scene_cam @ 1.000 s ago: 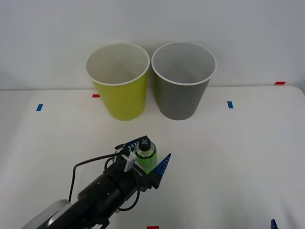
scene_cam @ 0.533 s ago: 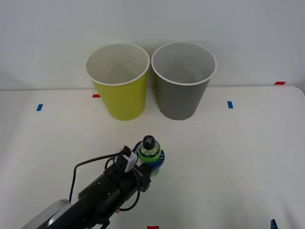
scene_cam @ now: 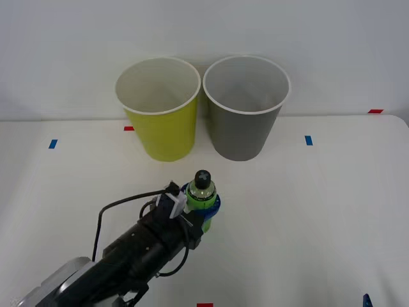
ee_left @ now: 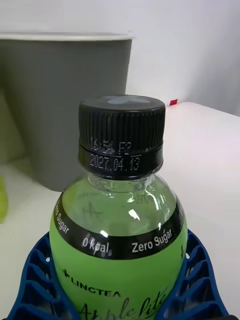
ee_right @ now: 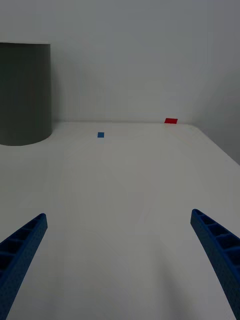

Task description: Put cans in the gray bin and PET bottles in the light green bin.

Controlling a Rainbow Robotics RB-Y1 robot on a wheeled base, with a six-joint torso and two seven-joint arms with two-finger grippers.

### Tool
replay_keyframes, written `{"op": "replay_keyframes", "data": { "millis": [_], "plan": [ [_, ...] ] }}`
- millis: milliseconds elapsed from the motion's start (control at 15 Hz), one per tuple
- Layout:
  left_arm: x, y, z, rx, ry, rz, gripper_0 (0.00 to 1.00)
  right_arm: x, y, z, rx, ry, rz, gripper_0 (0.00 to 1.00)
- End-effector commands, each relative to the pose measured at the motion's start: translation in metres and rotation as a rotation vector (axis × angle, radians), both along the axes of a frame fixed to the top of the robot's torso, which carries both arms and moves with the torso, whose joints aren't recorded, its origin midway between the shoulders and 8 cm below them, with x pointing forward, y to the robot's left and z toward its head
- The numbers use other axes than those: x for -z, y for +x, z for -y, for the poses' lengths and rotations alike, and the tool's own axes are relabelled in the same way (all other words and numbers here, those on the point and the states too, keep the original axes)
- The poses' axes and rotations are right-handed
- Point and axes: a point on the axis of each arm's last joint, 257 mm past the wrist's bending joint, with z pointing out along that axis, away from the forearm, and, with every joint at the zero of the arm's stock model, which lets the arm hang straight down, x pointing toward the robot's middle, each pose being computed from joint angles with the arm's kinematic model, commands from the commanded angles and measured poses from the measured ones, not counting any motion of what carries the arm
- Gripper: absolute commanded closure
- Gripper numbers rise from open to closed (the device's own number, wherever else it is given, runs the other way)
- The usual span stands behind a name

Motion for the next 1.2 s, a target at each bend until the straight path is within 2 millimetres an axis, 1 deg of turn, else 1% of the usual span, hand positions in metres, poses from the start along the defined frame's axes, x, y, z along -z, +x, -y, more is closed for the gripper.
{"op": "replay_keyframes", "data": {
  "millis": [67, 267, 400, 533, 667, 733, 800, 867, 1000, 1067, 1200],
  "plan": [
    [-0.014, 0.012, -0.016, -0.034, 0.003, 0.019, 1.00, 0.000, 0.000, 0.000, 0.000, 0.000, 0.000, 0.00],
    [-0.026, 0.011, -0.031, -0.065, 0.066, -0.031, 1.00, 0.000, 0.000, 0.000, 0.000, 0.000, 0.000, 0.00],
    [-0.044, 0.003, -0.046, -0.085, 0.078, -0.084, 1.00, 0.000, 0.000, 0.000, 0.000, 0.000, 0.000, 0.00],
    [-0.070, -0.004, -0.065, -0.115, 0.053, -0.154, 1.00, 0.000, 0.000, 0.000, 0.000, 0.000, 0.000, 0.00],
    [-0.096, -0.008, -0.087, -0.156, 0.079, -0.167, 1.00, 0.000, 0.000, 0.000, 0.000, 0.000, 0.000, 0.00],
    [-0.101, -0.006, -0.097, -0.182, 0.097, -0.160, 1.00, 0.000, 0.000, 0.000, 0.000, 0.000, 0.000, 0.00],
    [-0.112, -0.003, -0.109, -0.222, 0.111, -0.133, 1.00, 0.000, 0.000, 0.000, 0.000, 0.000, 0.000, 0.00],
    [-0.122, 0.001, -0.119, -0.262, 0.088, -0.120, 1.00, 0.000, 0.000, 0.000, 0.000, 0.000, 0.000, 0.00],
    [-0.141, 0.008, -0.131, -0.321, 0.053, -0.083, 1.00, 0.000, 0.000, 0.000, 0.000, 0.000, 0.000, 0.00],
    [-0.154, 0.013, -0.135, -0.345, 0.021, -0.061, 1.00, 0.000, 0.000, 0.000, 0.000, 0.000, 0.000, 0.00],
    [-0.169, 0.022, -0.142, -0.374, 0.028, -0.047, 1.00, 0.000, 0.000, 0.000, 0.000, 0.000, 0.000, 0.00]
  ]
}}
